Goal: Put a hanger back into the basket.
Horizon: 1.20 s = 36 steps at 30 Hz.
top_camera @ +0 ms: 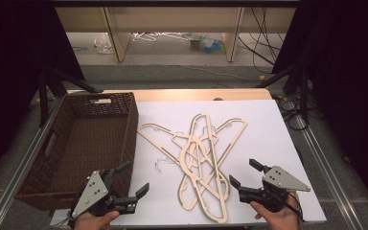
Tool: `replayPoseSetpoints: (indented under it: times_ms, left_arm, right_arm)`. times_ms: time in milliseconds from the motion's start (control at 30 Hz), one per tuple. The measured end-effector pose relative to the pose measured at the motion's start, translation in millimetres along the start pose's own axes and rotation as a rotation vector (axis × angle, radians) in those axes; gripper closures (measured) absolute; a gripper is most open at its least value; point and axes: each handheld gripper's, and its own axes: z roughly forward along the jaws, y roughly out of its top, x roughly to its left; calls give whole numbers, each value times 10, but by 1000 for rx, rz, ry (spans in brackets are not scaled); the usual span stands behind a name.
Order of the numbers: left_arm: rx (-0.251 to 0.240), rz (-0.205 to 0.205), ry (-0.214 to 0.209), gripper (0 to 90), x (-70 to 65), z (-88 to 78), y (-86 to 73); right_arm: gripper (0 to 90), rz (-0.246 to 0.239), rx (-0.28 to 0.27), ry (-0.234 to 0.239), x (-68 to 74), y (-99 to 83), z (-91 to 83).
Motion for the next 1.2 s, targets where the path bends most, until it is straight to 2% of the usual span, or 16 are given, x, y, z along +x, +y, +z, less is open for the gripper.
replayPoseSetpoints:
  times_ms: [133,333,633,700,733,767,800,833,900,933,1033,1067,1100,1133,1167,1200]
  left_arm:
    - [5,-11,-6,159,-18,3,-2]
    - [7,-2,-7,159,-18,4,0]
    - [12,-7,-12,158,-32,13,-2]
    - [13,-9,-13,158,-38,19,-3]
    - [13,-9,-13,158,-38,19,-3]
    - [18,-4,-16,157,-44,25,-6]
    - [18,-4,-16,157,-44,25,-6]
    - [24,-4,-26,157,-61,33,-12]
    - [25,-2,-29,157,-70,38,-14]
    - [30,10,-31,157,-73,40,-14]
    - [34,6,-30,157,-84,48,-16]
    - [35,4,-29,157,-84,49,-18]
    - [35,4,-29,157,-84,49,-18]
    - [34,4,-31,157,-82,48,-18]
    - [34,7,-32,157,-82,45,-18]
    - [34,7,-32,157,-82,45,-18]
  right_arm:
    - [155,6,7,11,7,-2,6]
    - [156,-2,5,10,30,-7,27]
    - [157,3,53,36,73,-21,75]
    - [159,2,112,38,108,-18,132]
    - [159,2,112,38,108,-18,132]
    - [170,-5,155,56,166,-6,193]
    - [170,-5,155,56,166,-6,193]
    - [188,-18,192,74,222,8,267]
    - [200,-26,208,84,262,15,316]
    - [225,-36,237,105,305,23,362]
    - [269,-56,313,143,438,29,514]
    - [319,-69,371,163,508,24,620]
    - [319,-69,371,163,508,24,620]
    - [329,-71,395,173,540,11,675]
    - [343,-89,453,176,582,-25,775]
    - [343,-89,453,176,582,-25,775]
